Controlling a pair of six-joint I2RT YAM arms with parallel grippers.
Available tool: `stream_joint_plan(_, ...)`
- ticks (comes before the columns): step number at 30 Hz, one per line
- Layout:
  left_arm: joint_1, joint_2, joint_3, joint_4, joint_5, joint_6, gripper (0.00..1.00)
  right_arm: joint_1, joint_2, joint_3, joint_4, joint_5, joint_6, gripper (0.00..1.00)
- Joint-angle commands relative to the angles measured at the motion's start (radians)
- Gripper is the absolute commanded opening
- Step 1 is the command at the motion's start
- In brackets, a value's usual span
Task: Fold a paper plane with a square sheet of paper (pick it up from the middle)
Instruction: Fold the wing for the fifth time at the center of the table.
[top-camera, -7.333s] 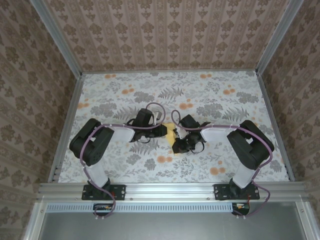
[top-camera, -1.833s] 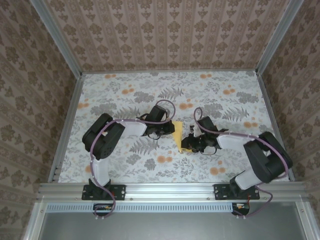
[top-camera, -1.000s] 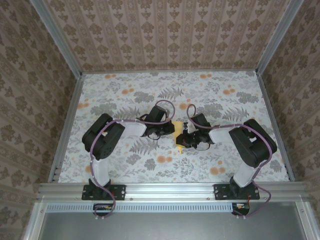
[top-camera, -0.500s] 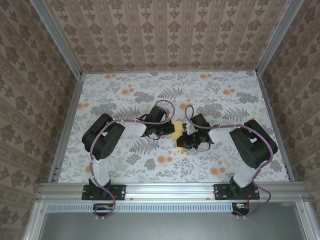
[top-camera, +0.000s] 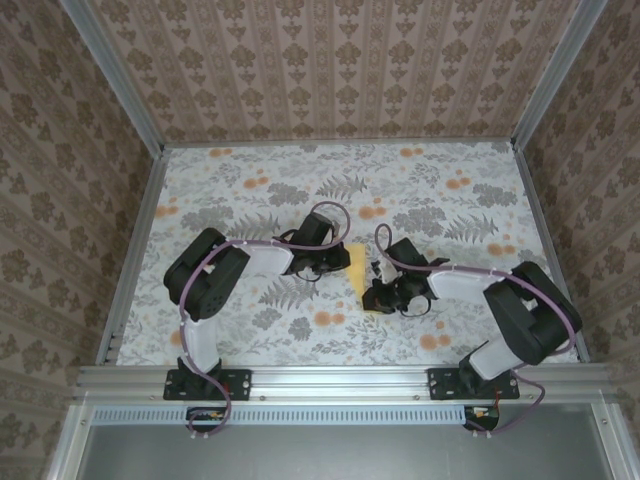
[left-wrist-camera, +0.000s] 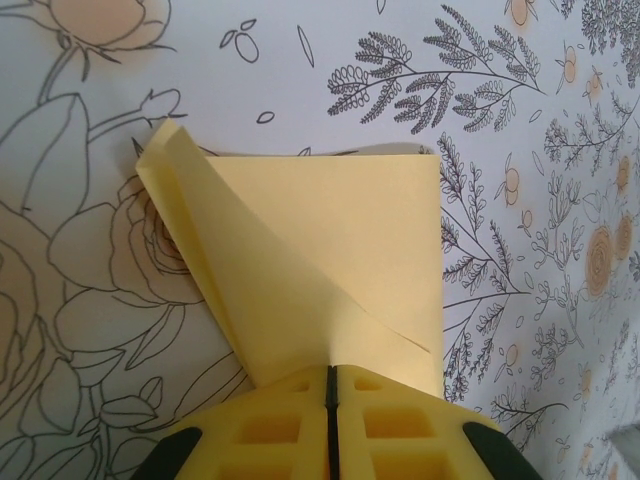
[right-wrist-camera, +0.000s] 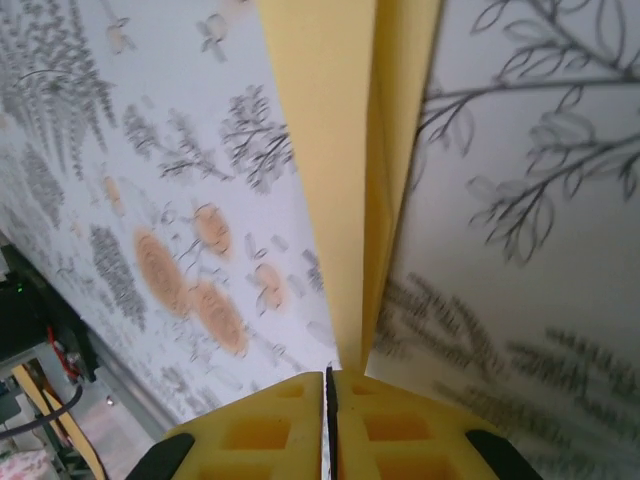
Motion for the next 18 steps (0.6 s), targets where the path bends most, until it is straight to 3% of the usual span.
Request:
stream_joint_plan(1,0.002,0.039,-0.055,-0.166,-0.053,0.004,0.10,0.003,-0.069,0.047,-0.060,0.051,0.002,0.14)
stream_joint_plan(12,0.001,0.021,-0.040,-0.170,-0.032,0.025,0.11,0.011,0.164,0.215,0.068,0.082,0.032,0.12)
stream_joint_plan(18,0.001,0.009,-0.035,-0.164,-0.023,0.045,0.11,0.008,0.228,0.200,0.065,0.115,0.019,0.11)
